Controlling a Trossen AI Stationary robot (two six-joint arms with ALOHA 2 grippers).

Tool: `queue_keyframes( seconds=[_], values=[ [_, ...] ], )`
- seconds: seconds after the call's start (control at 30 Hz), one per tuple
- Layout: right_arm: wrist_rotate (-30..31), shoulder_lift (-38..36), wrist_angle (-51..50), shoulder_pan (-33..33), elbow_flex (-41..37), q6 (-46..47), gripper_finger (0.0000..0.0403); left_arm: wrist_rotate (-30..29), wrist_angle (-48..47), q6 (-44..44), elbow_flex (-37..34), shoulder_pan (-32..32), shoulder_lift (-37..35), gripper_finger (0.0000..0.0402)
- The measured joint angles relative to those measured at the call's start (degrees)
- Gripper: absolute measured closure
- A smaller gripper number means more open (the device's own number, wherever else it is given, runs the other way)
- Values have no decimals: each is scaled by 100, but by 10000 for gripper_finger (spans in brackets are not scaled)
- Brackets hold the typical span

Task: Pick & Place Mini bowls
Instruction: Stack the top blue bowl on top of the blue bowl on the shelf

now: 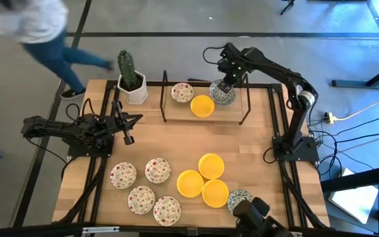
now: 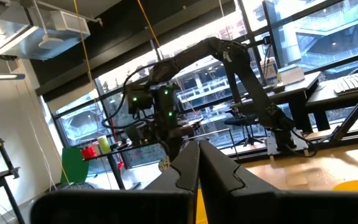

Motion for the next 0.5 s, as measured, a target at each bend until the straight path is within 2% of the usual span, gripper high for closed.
queue_keyframes(
  seconds=[0.5],
  values=[
    [61,2,-129,-225,-9,187,388,0,1,0,0,1,-1,394]
  ],
)
